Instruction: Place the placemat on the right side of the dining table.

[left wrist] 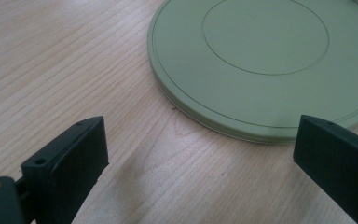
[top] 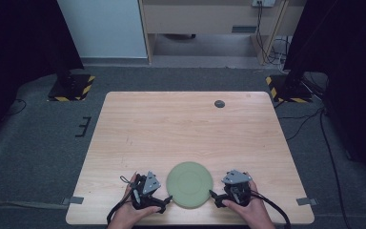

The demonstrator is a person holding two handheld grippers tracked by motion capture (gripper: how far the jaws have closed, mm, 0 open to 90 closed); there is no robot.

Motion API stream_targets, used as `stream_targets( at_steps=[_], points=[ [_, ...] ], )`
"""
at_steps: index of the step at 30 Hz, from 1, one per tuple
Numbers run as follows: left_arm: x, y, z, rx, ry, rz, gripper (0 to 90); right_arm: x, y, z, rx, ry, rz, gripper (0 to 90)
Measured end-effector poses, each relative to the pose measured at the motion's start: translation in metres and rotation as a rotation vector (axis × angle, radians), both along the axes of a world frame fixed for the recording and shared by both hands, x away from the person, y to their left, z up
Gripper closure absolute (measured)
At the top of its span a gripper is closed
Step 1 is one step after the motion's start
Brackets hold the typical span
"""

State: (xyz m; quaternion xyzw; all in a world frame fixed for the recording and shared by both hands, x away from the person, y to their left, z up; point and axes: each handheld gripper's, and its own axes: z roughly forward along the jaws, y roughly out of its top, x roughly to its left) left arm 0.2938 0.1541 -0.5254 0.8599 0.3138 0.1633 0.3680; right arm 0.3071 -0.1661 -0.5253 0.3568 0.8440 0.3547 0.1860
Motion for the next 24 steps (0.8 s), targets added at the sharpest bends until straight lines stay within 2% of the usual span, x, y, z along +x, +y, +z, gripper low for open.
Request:
stream_targets(
  at_steps=[5, 15, 24],
  points=[
    [0.0005, -0.0052, -0.0018, 0.015, -0.020, 0.008, 2.1, 0.0003, 0.0012, -0.0012, -0.011, -0.004, -0.005, 5.8],
    [0.0040, -0.0062, -0.0025, 0.010, -0.016, 0.032, 0.9, 0.0040, 0.0033, -0.0008, -0.023, -0.010, -0.039, 4.6],
    [0.0051, -0.0051, -0.0019, -0.004, -0.017, 0.037, 2.6, 0.0045, 0.0033, -0.0008, -0.025, -0.013, -0.045, 5.9]
  ],
)
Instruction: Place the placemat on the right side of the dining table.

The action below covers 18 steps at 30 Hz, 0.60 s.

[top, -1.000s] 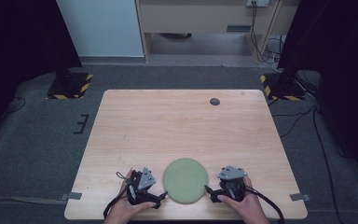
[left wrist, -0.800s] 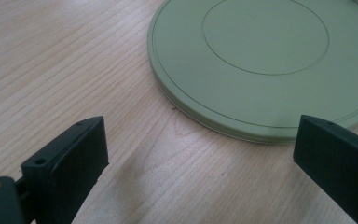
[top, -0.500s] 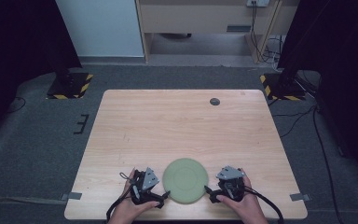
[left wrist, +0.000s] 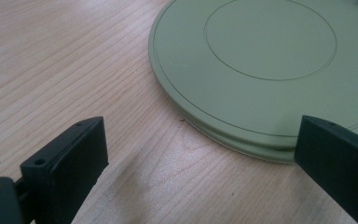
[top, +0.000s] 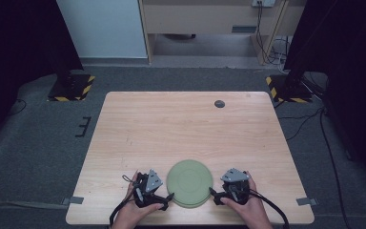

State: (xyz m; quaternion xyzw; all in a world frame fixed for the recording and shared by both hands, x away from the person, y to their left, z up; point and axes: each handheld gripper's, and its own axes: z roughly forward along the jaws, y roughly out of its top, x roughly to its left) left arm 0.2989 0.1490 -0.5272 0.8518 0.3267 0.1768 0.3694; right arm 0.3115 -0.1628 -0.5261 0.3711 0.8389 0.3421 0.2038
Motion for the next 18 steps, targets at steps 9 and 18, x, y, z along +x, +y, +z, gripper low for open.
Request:
stream_targets(
  at_steps=[9, 18],
  points=[
    [0.0006, -0.0001, 0.0000, 0.004, -0.005, 0.009, 2.8, -0.0016, 0.0007, 0.0006, 0.006, 0.001, 0.007, 5.9],
    [0.0034, -0.0009, -0.0005, 0.006, -0.004, 0.026, 1.1, 0.0005, 0.0023, 0.0005, -0.001, -0.001, -0.010, 4.4]
  ],
)
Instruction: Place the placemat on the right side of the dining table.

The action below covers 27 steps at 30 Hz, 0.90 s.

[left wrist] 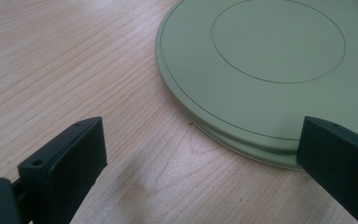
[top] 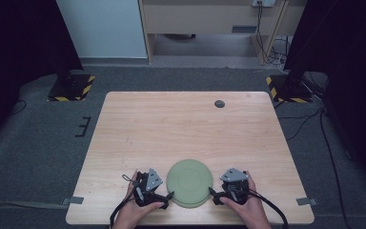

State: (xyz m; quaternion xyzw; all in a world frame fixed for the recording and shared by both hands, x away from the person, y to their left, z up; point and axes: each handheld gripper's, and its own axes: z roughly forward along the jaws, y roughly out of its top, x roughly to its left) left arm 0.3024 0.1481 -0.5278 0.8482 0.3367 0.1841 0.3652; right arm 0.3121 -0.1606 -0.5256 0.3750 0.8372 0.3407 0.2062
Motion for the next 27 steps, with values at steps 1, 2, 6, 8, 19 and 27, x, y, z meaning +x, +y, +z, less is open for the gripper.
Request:
stream_targets(
  at_steps=[1, 2, 6, 8, 19, 27],
  points=[
    [0.0005, 0.0000, 0.0000, -0.001, 0.001, 0.001, 1.0, 0.0003, 0.0001, -0.0001, -0.001, -0.002, -0.003, 4.4],
    [0.0010, 0.0000, -0.0001, -0.001, 0.001, 0.003, 1.0, 0.0007, 0.0003, -0.0001, 0.000, -0.002, -0.006, 4.4],
    [0.0035, 0.0002, -0.0006, -0.006, 0.004, 0.010, 0.6, 0.0020, 0.0007, -0.0003, 0.000, -0.006, -0.016, 4.4],
    [0.0042, 0.0000, -0.0007, -0.007, 0.004, 0.014, 0.5, 0.0027, 0.0007, -0.0003, -0.001, -0.007, -0.019, 4.4],
    [0.0028, 0.0029, 0.0025, -0.021, 0.000, 0.009, 2.6, -0.0014, -0.0001, 0.0015, 0.015, -0.005, 0.010, 5.6],
    [0.0034, -0.0001, 0.0008, -0.007, -0.001, 0.008, 2.7, -0.0011, 0.0037, 0.0002, 0.000, -0.008, 0.013, 4.9]
  ],
)
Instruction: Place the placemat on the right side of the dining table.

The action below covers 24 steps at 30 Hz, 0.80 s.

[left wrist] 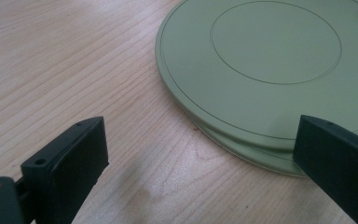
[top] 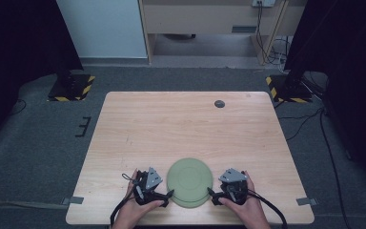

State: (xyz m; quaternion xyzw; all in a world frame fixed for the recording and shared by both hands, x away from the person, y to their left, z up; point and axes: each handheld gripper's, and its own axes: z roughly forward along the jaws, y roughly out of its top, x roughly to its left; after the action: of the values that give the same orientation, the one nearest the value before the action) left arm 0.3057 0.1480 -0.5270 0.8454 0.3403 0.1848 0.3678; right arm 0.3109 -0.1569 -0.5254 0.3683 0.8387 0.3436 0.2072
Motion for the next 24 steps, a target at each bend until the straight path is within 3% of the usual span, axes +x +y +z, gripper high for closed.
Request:
stream_targets(
  at_steps=[12, 24],
  points=[
    [0.0057, 0.0001, -0.0011, -0.003, -0.001, 0.021, 0.9, 0.0046, 0.0026, 0.0002, -0.004, -0.005, -0.030, 4.7],
    [0.0021, -0.0025, -0.0010, 0.016, -0.005, 0.006, 1.7, 0.0012, 0.0010, 0.0005, -0.007, -0.002, -0.010, 5.6]
  ],
)
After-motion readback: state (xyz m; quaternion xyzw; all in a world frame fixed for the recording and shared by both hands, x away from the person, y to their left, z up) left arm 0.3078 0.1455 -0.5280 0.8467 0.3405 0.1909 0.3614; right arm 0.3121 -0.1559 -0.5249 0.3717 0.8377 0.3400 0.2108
